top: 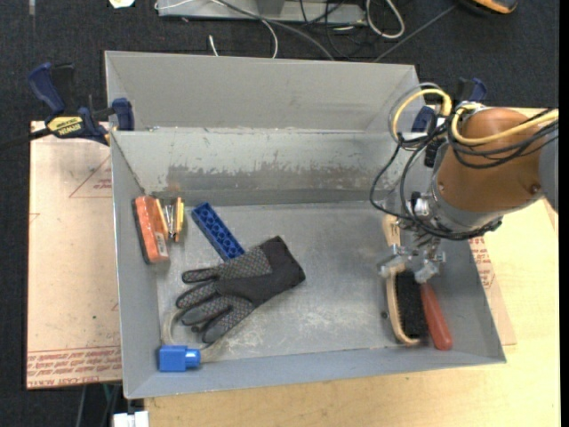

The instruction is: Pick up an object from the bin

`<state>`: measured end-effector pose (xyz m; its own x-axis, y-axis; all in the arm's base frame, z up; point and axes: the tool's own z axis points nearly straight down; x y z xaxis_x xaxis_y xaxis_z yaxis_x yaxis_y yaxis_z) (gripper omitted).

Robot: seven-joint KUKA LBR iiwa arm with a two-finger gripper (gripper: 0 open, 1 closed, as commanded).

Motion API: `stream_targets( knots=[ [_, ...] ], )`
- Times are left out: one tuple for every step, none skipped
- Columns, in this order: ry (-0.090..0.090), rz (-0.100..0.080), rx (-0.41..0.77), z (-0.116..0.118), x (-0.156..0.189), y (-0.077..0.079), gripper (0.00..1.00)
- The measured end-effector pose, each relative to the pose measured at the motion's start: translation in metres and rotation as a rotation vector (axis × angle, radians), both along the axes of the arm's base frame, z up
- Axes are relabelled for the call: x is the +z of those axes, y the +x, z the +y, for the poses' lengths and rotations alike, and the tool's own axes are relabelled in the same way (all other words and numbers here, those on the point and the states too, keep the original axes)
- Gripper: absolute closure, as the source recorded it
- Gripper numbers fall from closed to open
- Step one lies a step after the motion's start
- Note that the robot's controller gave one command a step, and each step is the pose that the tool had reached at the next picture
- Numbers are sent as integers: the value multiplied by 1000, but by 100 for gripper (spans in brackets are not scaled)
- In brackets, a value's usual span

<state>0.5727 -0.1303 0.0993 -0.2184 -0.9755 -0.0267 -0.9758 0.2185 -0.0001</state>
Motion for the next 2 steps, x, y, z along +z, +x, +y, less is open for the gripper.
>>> stream_targets(
  knots=[
    [-7, -8, -6, -5, 41, 2, 100],
    [-8, -8, -8, -6, 61, 2, 100]
  ],
)
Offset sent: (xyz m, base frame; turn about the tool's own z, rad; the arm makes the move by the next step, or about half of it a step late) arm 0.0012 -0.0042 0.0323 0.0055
